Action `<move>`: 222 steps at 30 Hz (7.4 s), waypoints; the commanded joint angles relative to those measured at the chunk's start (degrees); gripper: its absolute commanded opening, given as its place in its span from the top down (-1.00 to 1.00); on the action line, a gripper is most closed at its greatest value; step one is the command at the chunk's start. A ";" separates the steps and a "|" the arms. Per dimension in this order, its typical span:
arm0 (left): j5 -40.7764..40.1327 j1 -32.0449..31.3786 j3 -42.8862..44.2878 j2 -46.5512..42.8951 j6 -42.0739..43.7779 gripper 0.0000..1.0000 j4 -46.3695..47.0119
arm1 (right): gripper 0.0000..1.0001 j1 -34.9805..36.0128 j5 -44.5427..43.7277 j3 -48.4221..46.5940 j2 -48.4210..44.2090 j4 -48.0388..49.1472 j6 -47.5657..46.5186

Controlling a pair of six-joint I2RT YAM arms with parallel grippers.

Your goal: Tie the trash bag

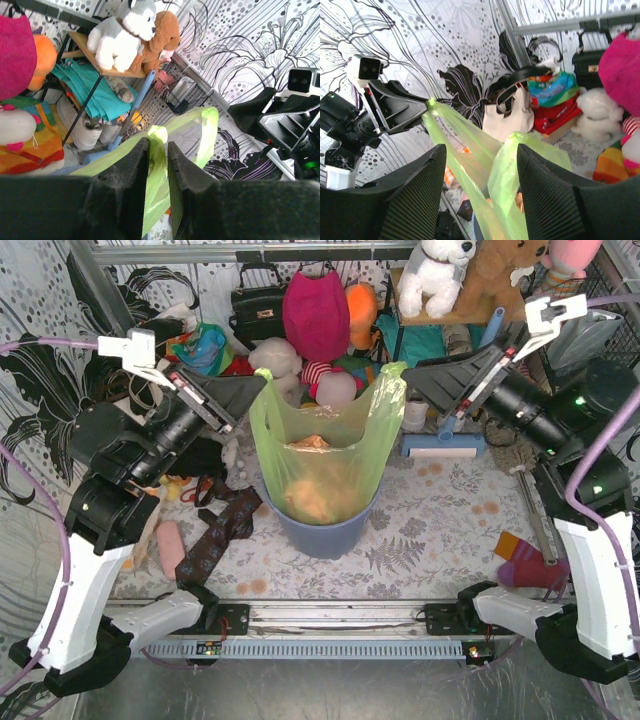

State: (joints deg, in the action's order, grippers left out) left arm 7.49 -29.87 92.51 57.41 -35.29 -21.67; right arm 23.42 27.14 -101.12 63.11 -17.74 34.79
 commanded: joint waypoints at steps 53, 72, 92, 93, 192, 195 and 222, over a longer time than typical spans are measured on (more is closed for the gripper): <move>-7.99 -0.02 -5.54 -9.50 4.35 0.28 -3.09 | -0.02 33.54 -16.57 -44.86 41.25 -13.56 -20.57; 5.95 -0.01 -12.81 -12.72 14.15 -0.38 8.93 | 1.00 33.60 -12.44 -43.58 40.58 -8.03 -20.31; 19.29 -0.01 -30.58 -20.50 33.33 -0.71 33.03 | 1.00 33.59 -11.34 -25.79 27.19 -4.44 -18.93; 19.26 -0.02 -31.55 -21.22 33.85 -0.72 33.98 | 1.00 33.60 -11.03 -25.63 27.04 -4.42 -19.18; 28.48 0.07 -42.13 -13.72 28.43 0.89 47.09 | 0.08 33.59 -7.58 -22.08 28.99 -7.71 -16.95; 26.90 0.08 -42.23 -13.75 28.48 0.82 47.07 | 0.02 33.61 -7.28 -21.71 28.83 -7.38 -16.77; 23.69 0.14 -45.92 -10.60 26.01 0.28 51.58 | 1.00 33.58 -13.11 -23.54 29.51 -1.39 -13.74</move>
State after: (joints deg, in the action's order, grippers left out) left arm 32.75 -29.85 48.05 45.89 -8.38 26.35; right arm 57.10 15.31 -122.06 92.73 -23.46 19.35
